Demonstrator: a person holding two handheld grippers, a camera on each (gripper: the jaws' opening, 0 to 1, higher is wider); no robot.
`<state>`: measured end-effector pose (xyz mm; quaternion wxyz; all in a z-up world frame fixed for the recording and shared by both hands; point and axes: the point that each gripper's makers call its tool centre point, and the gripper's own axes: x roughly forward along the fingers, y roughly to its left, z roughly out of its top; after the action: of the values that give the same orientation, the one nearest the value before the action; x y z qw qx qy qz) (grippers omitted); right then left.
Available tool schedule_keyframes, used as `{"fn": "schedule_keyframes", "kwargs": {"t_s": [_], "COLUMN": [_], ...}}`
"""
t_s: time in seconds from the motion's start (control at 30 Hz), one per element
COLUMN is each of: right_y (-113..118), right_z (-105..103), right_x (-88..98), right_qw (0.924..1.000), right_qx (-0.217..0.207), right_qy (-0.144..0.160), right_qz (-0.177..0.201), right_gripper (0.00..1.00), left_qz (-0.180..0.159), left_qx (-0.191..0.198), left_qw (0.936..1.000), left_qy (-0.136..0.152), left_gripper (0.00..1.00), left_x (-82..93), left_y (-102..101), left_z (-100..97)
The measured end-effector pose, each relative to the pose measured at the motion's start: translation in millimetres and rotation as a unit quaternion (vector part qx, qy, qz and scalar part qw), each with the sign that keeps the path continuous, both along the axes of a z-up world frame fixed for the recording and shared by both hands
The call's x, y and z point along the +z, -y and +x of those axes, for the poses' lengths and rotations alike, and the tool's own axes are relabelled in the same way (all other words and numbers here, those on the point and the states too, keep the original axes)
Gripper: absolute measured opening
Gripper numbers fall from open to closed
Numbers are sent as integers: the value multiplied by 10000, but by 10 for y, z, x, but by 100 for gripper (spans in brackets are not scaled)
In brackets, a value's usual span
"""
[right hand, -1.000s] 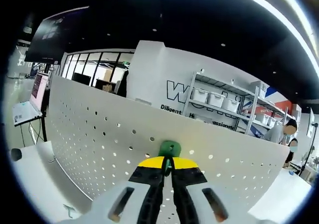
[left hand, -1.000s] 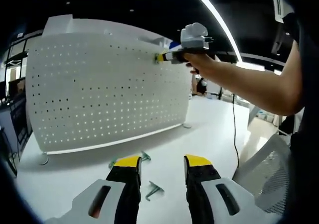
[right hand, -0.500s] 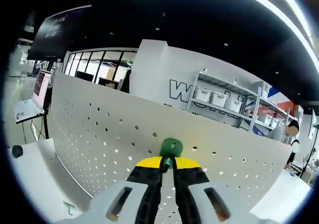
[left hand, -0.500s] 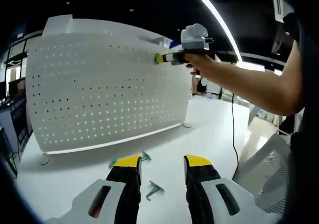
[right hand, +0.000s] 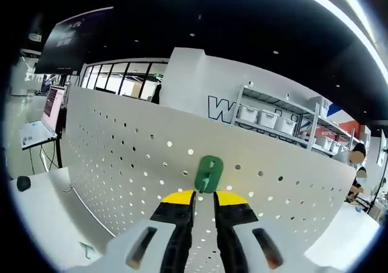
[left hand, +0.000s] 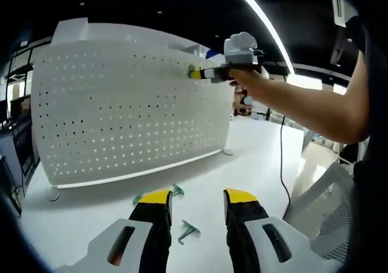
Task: Insert the hook assembly into the mounting plate slot until the hook locks in place.
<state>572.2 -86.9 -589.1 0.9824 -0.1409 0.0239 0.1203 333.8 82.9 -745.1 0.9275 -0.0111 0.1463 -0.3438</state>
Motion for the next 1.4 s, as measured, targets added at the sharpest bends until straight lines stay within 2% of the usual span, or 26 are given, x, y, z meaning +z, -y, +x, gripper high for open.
{"fn": "schedule_keyframes", "kwargs": {"t_s": [0.53,0.97,1.23,1.4], "right_y": [84,164,219,244], "right_z": [-201,-380,-545,-672], "right_x": [-141,-401,-475,-573], "right_qw": [9999,9994,9991,9987], "right_qx": [79,127,141,145], "right_qy": [-70,-247,-297,-364], "right_qz": [92,211,267,324], "right_gripper": [19,21,21,21], "left_qz": [99,142,286,346], "left_qx": [11,41,197,241], "left_qw": [10000,9999,9994,9991], "left_qy": [3,-9,74,77], "left_gripper": [35,34,33,33], "left_x": [-17,10,68,60], "left_y": [-8,-33,-207,-248], "left_z": [-8,0,70,71]}}
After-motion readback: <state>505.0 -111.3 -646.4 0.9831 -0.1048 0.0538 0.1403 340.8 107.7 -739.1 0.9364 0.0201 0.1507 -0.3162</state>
